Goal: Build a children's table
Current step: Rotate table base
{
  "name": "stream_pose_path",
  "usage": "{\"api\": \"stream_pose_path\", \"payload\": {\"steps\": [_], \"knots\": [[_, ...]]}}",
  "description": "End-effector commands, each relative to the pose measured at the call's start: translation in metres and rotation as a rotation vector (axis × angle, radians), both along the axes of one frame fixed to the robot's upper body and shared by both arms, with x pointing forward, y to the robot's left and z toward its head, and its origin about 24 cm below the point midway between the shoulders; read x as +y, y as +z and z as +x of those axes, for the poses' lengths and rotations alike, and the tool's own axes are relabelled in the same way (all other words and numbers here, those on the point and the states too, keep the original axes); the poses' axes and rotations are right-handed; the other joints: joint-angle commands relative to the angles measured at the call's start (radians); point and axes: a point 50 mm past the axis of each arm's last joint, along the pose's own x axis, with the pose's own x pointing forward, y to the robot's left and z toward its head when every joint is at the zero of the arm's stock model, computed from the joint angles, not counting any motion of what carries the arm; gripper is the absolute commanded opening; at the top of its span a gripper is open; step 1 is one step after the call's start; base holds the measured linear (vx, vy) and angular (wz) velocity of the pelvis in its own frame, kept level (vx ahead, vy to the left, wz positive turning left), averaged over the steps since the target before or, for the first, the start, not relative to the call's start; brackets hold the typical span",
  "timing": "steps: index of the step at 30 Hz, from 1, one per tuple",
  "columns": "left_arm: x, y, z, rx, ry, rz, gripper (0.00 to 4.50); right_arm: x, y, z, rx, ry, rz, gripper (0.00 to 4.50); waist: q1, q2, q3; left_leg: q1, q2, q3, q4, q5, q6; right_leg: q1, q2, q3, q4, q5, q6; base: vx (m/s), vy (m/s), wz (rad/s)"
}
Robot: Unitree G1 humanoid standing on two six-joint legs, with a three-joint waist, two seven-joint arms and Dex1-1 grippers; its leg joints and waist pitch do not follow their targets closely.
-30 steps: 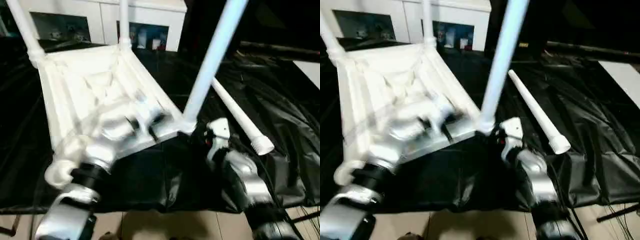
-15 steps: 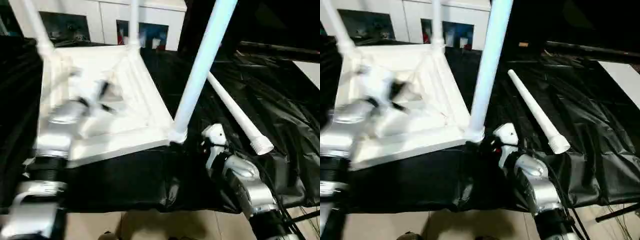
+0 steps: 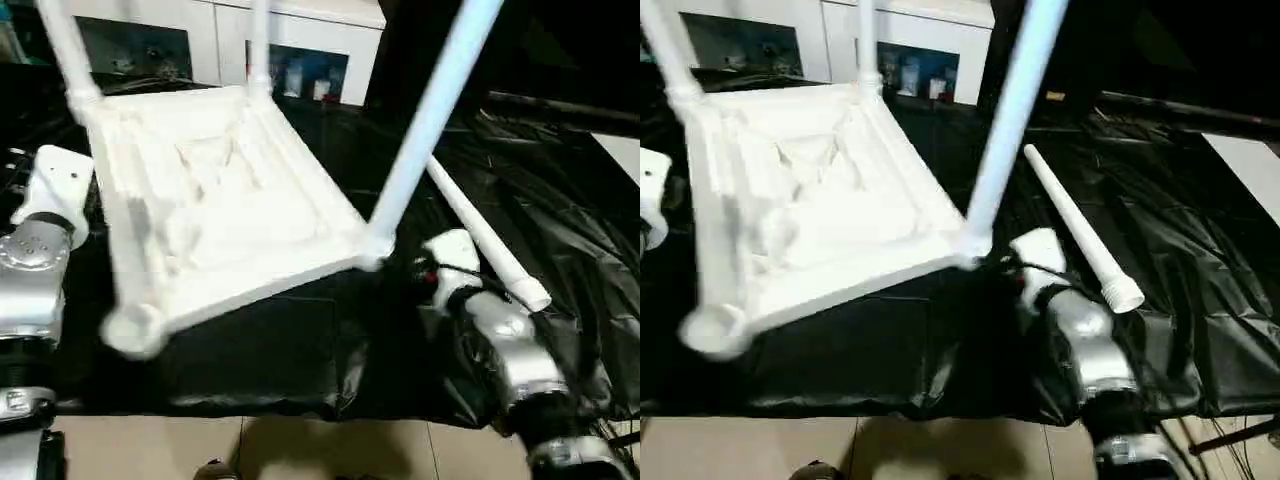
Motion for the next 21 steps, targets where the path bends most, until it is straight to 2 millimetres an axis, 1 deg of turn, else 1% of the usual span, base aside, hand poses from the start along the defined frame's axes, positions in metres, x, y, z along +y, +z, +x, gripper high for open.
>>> {"api": "stream_pose_path", "payload": {"steps": [1,3,5,6,8,10,11,12,14,15,16,18,19,20,21], "knots": [[0.0,-0.003,0.0,0.015,-0.003,0.026,1.3,-0.007,-0.002,-0.001,0.0,-0.024,-0.016,3.83,-0.002,0.024,-0.069,0.014,0.017,-0.001,-0.061,-0.11,0.025,0.053,-0.052,0.047,-0.046,0.001,-0.194,0.0,0.0,0.0],[0.011,-0.004,-0.005,0.034,0.029,0.067,1.3,-0.014,-0.005,-0.001,0.003,-0.08,-0.032,3.83,-0.002,0.027,-0.068,0.015,0.017,0.0,-0.06,-0.102,0.031,0.052,-0.051,0.047,-0.046,0.011,-0.201,0.0,0.0,0.0],[0.013,-0.006,-0.007,0.052,0.031,0.073,1.3,-0.016,-0.005,-0.001,-0.003,-0.098,-0.034,3.83,-0.003,0.026,-0.069,0.015,0.016,-0.001,-0.061,-0.109,0.026,0.054,-0.052,0.047,-0.046,-0.004,-0.199,0.0,0.0,0.0],[0.013,-0.007,-0.007,0.061,0.029,0.072,1.3,-0.016,-0.005,-0.001,-0.005,-0.1,-0.03,3.83,-0.005,0.027,-0.068,0.016,0.018,-0.001,-0.061,-0.119,0.025,0.052,-0.052,0.047,-0.048,-0.014,-0.199,0.0,0.0,0.0],[0.011,-0.021,-0.011,0.161,-0.004,0.051,1.3,-0.014,-0.001,-0.003,-0.022,-0.089,0.012,3.83,-0.003,0.028,-0.066,0.018,0.019,0.0,-0.062,-0.134,0.024,0.05,-0.052,0.047,-0.049,-0.028,-0.201,0.0,0.0,0.0],[0.011,-0.028,-0.014,0.214,-0.018,0.039,1.3,-0.013,0.0,-0.004,-0.024,-0.079,0.023,3.83,-0.003,0.032,-0.065,0.019,0.021,-0.001,-0.065,-0.152,0.019,0.048,-0.053,0.047,-0.05,-0.042,-0.2,0.0,0.0,0.0],[0.01,-0.038,-0.021,0.304,-0.048,0.009,1.3,-0.012,0.001,-0.007,-0.032,-0.055,0.041,3.83,-0.002,0.033,-0.065,0.019,0.021,-0.001,-0.065,-0.155,0.018,0.048,-0.053,0.047,-0.05,-0.044,-0.201,0.0,0.0,0.0],[0.01,-0.041,-0.023,0.332,-0.057,-0.002,1.3,-0.012,0.001,-0.008,-0.036,-0.048,0.051,3.83,-0.001,0.034,-0.064,0.019,0.023,-0.002,-0.066,-0.164,0.017,0.047,-0.055,0.048,-0.051,-0.048,-0.203,0.0,0.0,0.0],[0.011,-0.045,-0.028,0.377,-0.069,-0.005,1.3,-0.013,0.002,-0.011,-0.042,-0.033,0.09,3.83,-0.002,0.034,-0.064,0.02,0.022,-0.001,-0.067,-0.176,0.018,0.047,-0.054,0.048,-0.053,-0.052,-0.209,0.0,0.0,0.0],[0.011,-0.047,-0.031,0.4,-0.078,-0.008,1.3,-0.014,0.003,-0.012,-0.044,-0.027,0.104,3.83,0.001,0.033,-0.062,0.02,0.026,-0.003,-0.069,-0.19,0.02,0.048,-0.057,0.048,-0.056,-0.061,-0.21,0.0,0.0,0.0],[0.01,-0.048,-0.033,0.415,-0.088,-0.011,1.3,-0.015,0.002,-0.014,-0.04,-0.016,0.109,3.83,-0.001,0.03,-0.059,0.019,0.023,-0.003,-0.07,-0.2,0.023,0.046,-0.054,0.048,-0.057,-0.076,-0.207,0.0,0.0,0.0],[0.006,-0.05,-0.037,0.446,-0.125,-0.032,1.3,-0.017,0.001,-0.017,-0.035,0.007,0.098,3.83,-0.001,0.029,-0.058,0.018,0.025,-0.004,-0.071,-0.201,0.024,0.047,-0.057,0.048,-0.058,-0.094,-0.205,0.0,0.0,0.0],[0.001,-0.05,-0.039,0.467,-0.164,-0.05,1.3,-0.019,0.001,-0.019,-0.029,0.027,0.087,3.83,0.0,0.031,-0.058,0.019,0.025,-0.003,-0.071,-0.205,0.023,0.046,-0.055,0.048,-0.06,-0.102,-0.207,0.0,0.0,0.0],[-0.001,-0.05,-0.039,0.472,-0.178,-0.056,1.3,-0.019,0.001,-0.02,-0.026,0.034,0.083,3.83,0.001,0.032,-0.057,0.02,0.025,-0.003,-0.071,-0.207,0.022,0.045,-0.056,0.048,-0.06,-0.108,-0.21,0.0,0.0,0.0],[-0.007,-0.05,-0.04,0.488,-0.219,-0.074,1.3,-0.02,0.0,-0.021,-0.016,0.054,0.072,3.83,0.0,0.032,-0.055,0.02,0.025,-0.002,-0.072,-0.215,0.022,0.045,-0.055,0.049,-0.062,-0.116,-0.209,0.0,0.0,0.0]]}}
